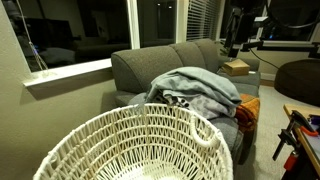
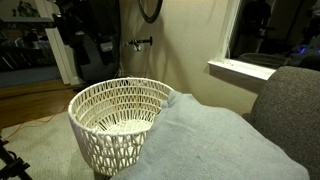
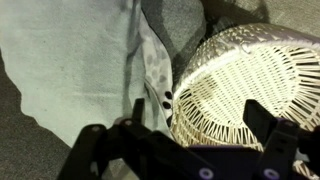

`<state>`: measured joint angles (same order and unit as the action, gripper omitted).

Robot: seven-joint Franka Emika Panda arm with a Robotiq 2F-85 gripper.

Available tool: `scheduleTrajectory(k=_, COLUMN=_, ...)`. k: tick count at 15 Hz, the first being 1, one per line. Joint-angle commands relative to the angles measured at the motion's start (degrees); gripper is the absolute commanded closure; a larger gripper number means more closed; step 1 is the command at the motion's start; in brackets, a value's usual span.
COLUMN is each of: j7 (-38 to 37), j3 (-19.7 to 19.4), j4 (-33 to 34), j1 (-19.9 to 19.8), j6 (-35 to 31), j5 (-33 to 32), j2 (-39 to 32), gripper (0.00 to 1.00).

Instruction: Pick up the grey fabric and place it in the basket.

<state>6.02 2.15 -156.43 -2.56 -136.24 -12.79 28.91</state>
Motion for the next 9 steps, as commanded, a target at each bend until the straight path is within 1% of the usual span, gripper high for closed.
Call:
scheduleTrajectory(k=1, j7=-3.6, j3=1.1, j4=1.1, j1=-1.1, j6=-5.1, j5=-3.2, j2=-4.1, gripper=0.00)
scheduleTrajectory(k=5, j7=-6.8, j3=2.0, j4=2.4, j1=-3.0, j6=-9.4, j5=-7.9, j2=-8.6, gripper=0.00)
scheduleTrajectory(k=9, j7=-12.3, j3=3.2, j4=4.6, j1=-5.3, j6=-11.9, j5=-15.2, j2=-12.7, gripper=0.00)
